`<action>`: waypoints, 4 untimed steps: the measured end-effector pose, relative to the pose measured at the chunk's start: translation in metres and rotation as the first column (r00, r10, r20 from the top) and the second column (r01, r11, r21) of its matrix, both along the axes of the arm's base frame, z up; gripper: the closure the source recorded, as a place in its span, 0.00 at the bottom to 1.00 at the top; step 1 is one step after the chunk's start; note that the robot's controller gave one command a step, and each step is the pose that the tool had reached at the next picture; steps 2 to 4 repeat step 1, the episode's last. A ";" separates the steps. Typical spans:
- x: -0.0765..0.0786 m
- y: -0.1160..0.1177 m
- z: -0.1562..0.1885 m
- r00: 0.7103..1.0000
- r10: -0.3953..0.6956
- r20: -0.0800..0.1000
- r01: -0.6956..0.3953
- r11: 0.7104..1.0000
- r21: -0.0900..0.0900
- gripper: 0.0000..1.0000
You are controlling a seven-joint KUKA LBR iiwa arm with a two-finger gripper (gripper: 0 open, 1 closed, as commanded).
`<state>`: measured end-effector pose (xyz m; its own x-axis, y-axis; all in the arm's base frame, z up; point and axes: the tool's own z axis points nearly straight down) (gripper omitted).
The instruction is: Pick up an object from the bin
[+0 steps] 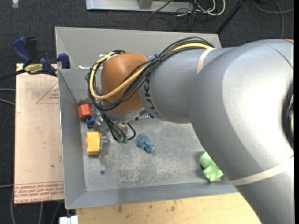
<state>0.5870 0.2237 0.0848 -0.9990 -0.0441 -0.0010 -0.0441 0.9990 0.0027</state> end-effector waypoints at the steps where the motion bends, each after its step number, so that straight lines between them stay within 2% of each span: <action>1: 0.030 -0.007 0.127 0.999 -0.031 0.011 0.031 1.000 0.003 1.00; 4: 0.030 -0.007 0.127 0.999 -0.031 0.011 0.031 1.000 0.003 1.00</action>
Offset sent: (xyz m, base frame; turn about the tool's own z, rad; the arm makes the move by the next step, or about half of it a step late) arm 0.0273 -0.0079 0.1213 0.0307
